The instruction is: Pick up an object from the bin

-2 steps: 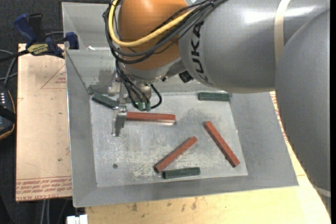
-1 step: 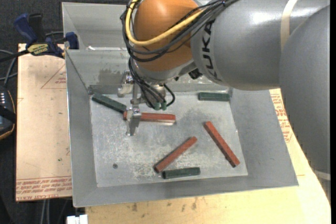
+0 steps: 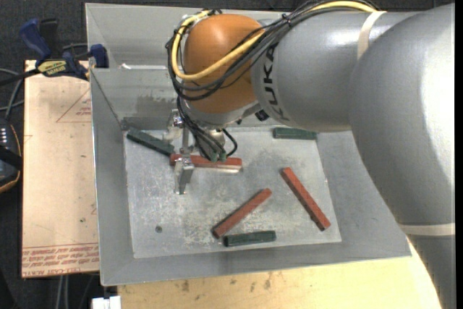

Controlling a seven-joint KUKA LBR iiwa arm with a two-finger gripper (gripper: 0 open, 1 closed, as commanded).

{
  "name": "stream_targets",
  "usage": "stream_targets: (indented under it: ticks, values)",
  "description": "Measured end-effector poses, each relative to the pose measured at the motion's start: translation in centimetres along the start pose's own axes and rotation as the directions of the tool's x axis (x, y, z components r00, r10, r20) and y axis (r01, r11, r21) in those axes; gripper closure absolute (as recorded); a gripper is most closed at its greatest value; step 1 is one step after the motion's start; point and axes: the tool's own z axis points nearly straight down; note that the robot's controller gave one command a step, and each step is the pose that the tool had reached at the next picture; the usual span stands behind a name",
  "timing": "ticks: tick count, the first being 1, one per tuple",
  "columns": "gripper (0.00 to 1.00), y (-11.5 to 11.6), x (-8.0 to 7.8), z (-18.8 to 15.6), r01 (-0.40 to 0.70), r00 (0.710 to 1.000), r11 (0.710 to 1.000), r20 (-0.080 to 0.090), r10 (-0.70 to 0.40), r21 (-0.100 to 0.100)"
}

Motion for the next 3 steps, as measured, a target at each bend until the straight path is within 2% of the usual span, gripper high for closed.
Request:
stream_targets:
  ticks: [1,2,3]
  values:
    - [0.00,-0.4,-1.8,5.6,-0.167,0.986,0.986,-0.002,0.167,-0.001]
    - [1.00,-1.3,-2.0,6.9,-0.201,0.980,0.980,-0.005,0.201,0.001]
    - [1.00,-1.3,-2.0,6.9,-0.201,0.980,0.980,-0.005,0.201,0.001]
